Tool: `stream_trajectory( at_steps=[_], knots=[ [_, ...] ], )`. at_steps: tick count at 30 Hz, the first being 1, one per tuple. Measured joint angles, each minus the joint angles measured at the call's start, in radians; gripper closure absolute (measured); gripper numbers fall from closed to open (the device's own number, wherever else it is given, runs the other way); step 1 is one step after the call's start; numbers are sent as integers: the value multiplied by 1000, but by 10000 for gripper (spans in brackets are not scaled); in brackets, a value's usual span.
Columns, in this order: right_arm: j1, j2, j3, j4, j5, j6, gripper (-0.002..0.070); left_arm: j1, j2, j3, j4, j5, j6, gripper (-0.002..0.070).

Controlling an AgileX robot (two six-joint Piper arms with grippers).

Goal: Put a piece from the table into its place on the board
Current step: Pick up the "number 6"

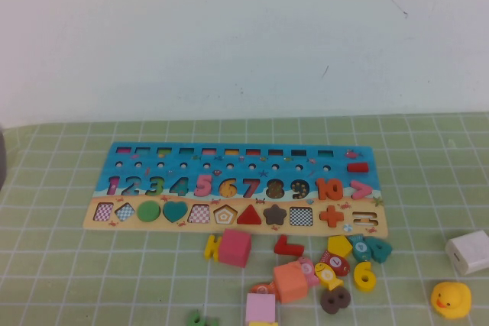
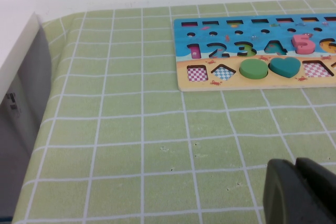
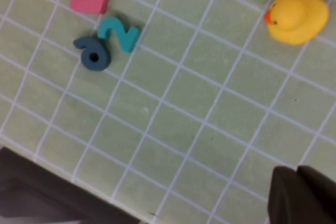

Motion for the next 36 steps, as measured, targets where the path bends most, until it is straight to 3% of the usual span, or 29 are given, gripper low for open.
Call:
stream_trajectory(
  at_steps=[7,15,28,32,36],
  knots=[
    [139,206,-159,-35,15,126,678,0,0,0,0,0,0,676],
    [464,565,-466,-340,41,401,678,0,0,0,0,0,0,676],
    [520,897,-550,-366,-26,567,671,0,0,0,0,0,0,676],
    [520,918,-550,-361,-104,634,595,0,0,0,0,0,0,676],
    [502,932,-550,-329,-136,645,433,0,0,0,0,0,0,676]
  ],
)
